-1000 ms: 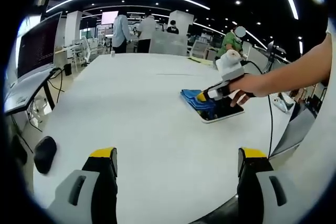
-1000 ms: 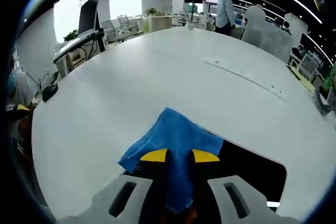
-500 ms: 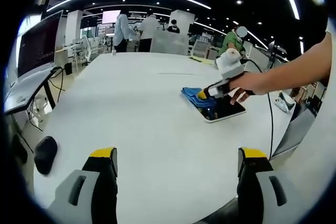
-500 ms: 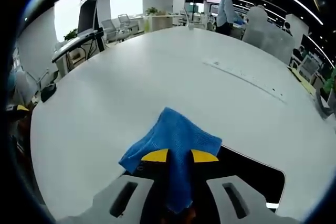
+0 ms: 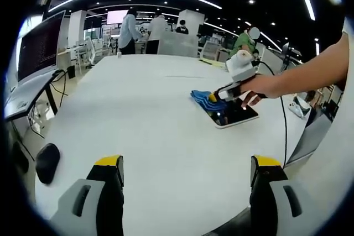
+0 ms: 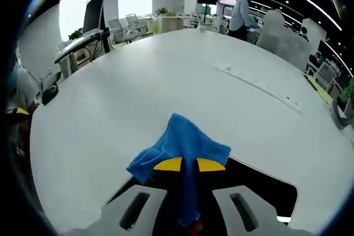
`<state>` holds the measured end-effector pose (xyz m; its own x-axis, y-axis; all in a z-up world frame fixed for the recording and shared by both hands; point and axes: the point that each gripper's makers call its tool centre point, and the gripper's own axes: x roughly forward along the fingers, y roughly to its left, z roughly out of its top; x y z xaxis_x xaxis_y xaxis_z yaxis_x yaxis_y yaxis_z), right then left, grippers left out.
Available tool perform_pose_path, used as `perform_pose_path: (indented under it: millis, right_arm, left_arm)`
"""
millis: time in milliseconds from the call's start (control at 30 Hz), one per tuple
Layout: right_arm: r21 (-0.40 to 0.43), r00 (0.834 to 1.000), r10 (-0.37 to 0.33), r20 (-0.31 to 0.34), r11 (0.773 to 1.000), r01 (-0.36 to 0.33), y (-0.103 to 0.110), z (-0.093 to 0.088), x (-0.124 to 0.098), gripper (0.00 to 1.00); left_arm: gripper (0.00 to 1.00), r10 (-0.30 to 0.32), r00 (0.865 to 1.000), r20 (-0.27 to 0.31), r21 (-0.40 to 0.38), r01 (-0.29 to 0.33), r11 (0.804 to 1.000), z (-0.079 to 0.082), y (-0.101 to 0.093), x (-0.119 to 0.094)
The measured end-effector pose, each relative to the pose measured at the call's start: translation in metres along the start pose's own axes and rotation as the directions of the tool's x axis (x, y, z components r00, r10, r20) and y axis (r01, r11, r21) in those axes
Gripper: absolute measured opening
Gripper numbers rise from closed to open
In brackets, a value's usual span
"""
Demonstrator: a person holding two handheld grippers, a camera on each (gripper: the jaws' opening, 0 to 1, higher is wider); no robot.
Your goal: Wipe the mirror surface with the cleaning cloth until all visible marks leave the cleaned area.
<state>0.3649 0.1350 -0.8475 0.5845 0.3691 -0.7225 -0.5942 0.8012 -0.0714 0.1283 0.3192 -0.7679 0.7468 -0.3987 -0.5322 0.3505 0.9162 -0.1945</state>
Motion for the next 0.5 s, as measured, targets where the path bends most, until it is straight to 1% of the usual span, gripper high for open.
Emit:
perform_pose_path:
  millis: [367, 500]
  right_arm:
    - [-0.006, 1.0, 0.0, 0.0, 1.0, 0.0, -0.0023, 0.0007, 0.0003, 0.04]
    - [0.001, 1.0, -0.004, -0.003, 1.0, 0.004, -0.0079, -0.0012, -0.0003, 0.04]
  left_arm:
    - [0.96, -0.004, 1.0, 0.0, 0.005, 0.004, 1.0, 0.0025, -0.0019, 0.0023]
    - [0.96, -0.003, 1.0, 0.001, 0.004, 0.003, 1.0, 0.0023, -0.0022, 0.0028]
